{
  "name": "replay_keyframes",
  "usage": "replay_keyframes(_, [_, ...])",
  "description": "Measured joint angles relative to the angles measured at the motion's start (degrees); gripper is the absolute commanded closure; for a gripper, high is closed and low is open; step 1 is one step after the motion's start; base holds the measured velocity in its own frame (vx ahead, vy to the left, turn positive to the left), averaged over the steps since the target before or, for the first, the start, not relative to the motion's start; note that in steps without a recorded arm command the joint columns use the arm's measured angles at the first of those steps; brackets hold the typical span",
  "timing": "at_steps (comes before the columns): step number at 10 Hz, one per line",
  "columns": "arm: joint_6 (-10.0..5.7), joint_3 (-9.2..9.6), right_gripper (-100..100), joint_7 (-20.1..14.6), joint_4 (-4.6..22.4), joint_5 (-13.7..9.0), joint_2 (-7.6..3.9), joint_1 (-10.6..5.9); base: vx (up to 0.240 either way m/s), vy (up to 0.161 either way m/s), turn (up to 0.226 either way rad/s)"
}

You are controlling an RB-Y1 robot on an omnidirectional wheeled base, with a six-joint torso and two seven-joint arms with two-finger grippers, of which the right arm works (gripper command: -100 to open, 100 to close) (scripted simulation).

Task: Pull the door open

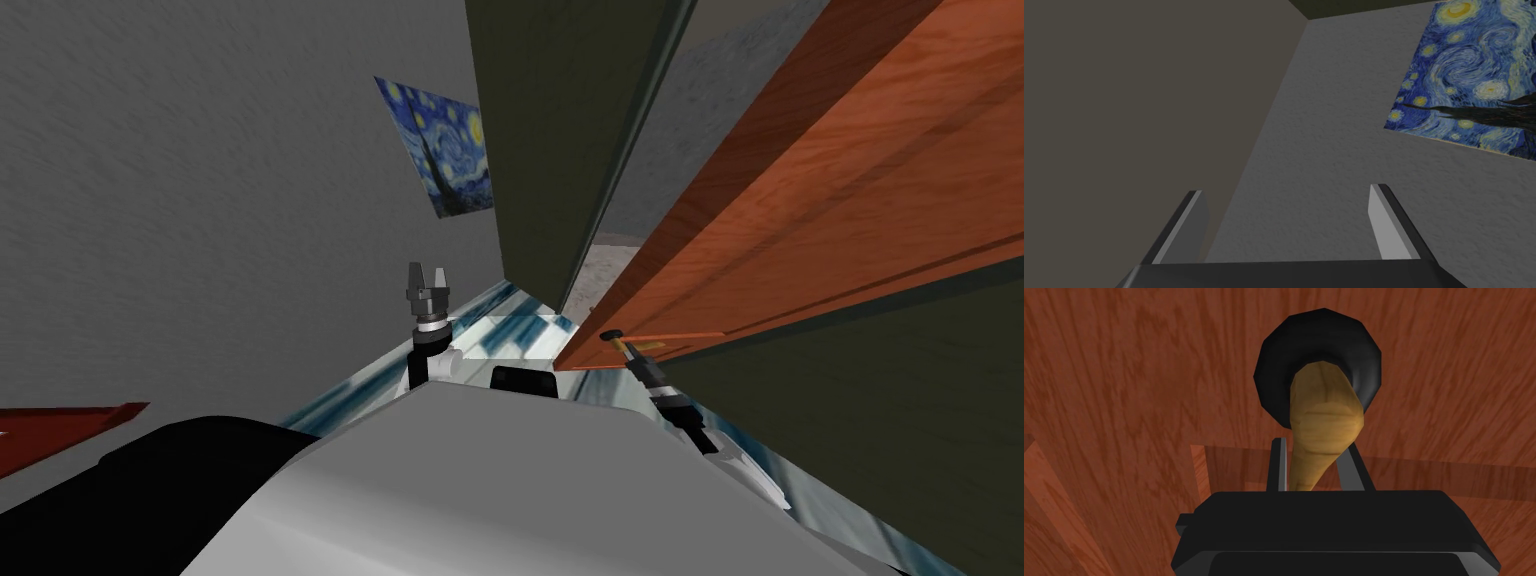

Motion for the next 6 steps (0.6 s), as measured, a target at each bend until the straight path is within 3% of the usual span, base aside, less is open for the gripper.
replay_keyframes(6, [-1.64,-0.56,100,-0.14,1.32,0.82,-0.32,-0.02,-0.192,-0.091,0.154])
